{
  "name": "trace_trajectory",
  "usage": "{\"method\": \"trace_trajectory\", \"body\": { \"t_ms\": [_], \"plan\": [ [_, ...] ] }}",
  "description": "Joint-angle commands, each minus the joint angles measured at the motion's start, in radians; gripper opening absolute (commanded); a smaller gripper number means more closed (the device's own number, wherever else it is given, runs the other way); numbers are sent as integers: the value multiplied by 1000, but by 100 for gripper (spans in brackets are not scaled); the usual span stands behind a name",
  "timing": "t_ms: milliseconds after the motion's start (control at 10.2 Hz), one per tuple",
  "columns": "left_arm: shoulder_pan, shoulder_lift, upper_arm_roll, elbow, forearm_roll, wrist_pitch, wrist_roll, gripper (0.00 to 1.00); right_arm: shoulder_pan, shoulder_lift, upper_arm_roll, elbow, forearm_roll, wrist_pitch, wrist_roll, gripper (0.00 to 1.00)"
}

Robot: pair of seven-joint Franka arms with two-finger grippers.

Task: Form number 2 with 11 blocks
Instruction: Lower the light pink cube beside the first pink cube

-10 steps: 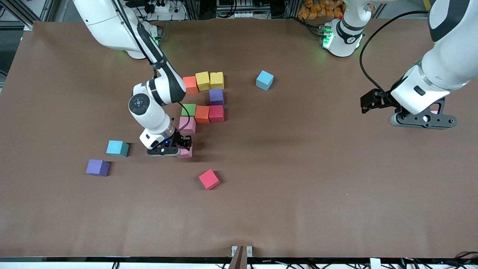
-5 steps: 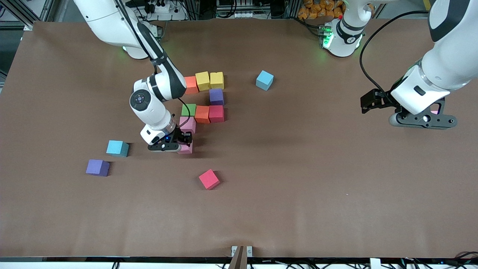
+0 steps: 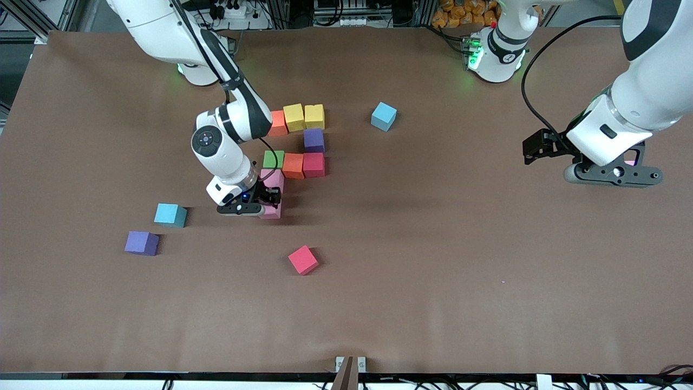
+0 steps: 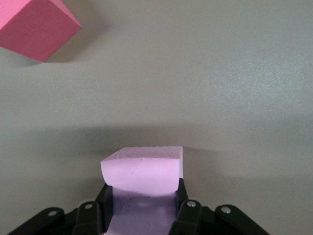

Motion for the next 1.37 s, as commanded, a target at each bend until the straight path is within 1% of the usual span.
{"method": "trace_trajectory", "body": {
  "t_ms": [0, 684, 1271],
  "plan": [
    [-3, -5, 1, 0, -8, -5, -19, 100, 22, -21, 5, -56, -13, -5, 41, 0],
    [-3, -5, 1, 0, -8, -5, -19, 100, 19, -38, 13, -81, -13, -5, 43, 0],
    [-3, -5, 1, 0, -10, -3, -19, 100, 15, -39, 13, -81, -13, -7, 41, 0]
  ]
}}
